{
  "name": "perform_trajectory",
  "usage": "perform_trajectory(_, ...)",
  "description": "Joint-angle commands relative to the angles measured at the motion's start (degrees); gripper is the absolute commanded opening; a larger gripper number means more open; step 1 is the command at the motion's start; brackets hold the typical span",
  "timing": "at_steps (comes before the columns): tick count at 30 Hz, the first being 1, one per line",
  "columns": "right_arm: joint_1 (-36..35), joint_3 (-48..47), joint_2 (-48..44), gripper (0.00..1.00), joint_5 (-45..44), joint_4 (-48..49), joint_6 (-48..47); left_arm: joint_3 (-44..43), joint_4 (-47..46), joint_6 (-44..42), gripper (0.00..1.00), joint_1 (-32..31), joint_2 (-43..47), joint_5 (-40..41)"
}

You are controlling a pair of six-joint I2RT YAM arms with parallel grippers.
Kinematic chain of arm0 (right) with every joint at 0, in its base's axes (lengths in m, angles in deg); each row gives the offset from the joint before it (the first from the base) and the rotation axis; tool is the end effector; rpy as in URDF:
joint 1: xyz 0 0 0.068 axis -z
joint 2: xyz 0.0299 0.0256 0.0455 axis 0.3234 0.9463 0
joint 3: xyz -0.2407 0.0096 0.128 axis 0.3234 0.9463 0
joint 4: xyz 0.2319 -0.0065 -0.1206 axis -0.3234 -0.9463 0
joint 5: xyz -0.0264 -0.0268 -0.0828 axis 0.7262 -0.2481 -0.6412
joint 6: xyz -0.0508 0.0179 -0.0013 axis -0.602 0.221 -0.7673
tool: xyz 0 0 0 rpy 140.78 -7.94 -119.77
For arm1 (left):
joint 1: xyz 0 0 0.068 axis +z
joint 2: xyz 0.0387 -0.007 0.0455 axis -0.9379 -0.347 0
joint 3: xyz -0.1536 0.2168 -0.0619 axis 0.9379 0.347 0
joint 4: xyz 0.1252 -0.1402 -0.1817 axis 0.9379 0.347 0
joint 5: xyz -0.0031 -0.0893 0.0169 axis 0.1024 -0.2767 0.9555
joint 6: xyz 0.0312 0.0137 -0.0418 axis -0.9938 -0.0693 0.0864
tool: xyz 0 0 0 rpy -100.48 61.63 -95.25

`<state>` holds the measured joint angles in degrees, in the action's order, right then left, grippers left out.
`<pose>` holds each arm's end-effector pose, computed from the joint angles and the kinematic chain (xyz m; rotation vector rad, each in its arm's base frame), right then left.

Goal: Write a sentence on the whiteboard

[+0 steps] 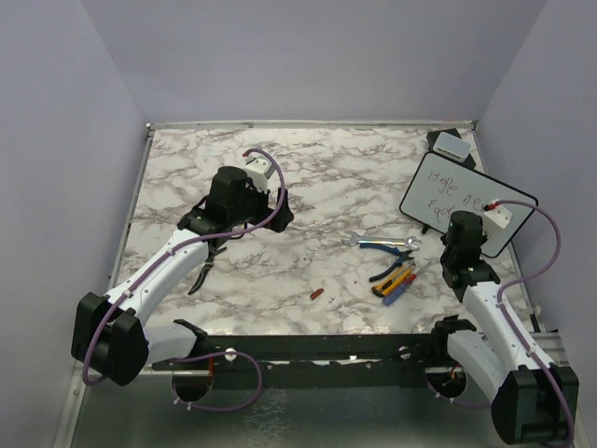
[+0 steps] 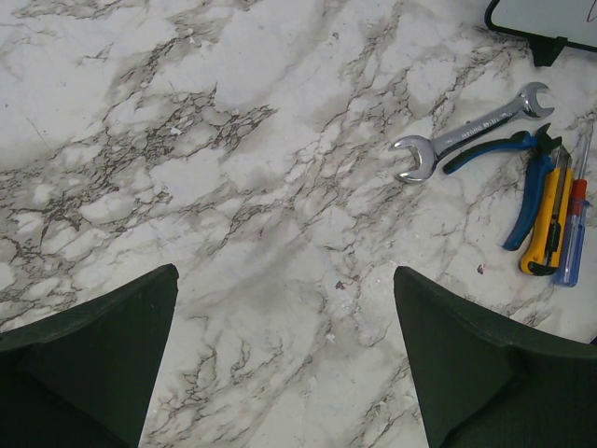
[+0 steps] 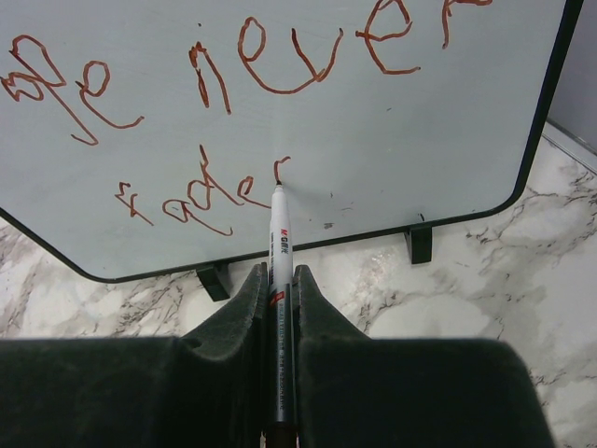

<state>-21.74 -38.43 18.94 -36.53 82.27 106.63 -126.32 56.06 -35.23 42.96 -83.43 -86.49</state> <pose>0.1838 -0.0115 0.2213 0.8190 1.7952 -0.2691 0.2416 -0.1311 0.2925 0.4704 2.0938 -0.6200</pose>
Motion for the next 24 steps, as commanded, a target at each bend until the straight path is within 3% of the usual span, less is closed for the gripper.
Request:
perform_trajectory(1, 0.4, -1.3, -0.7, 0.01, -2.4, -1.4, 1.2, 0.7, -0.7, 0.2, 0.99, 0.2, 1.4, -1.0)
perform_trajectory(13, 0.3, -2.0, 0.5, 0.01, -5.0, -4.1, 2.4, 0.7, -0.8, 0.2, 0.99, 0.2, 1.7, -0.9)
perform_trajectory(24, 0.3, -1.1, 1.8, 0.01, -1.4, -2.2, 2.1, 0.7, -0.7, 0.1, 0.99, 0.2, 1.8, -0.8)
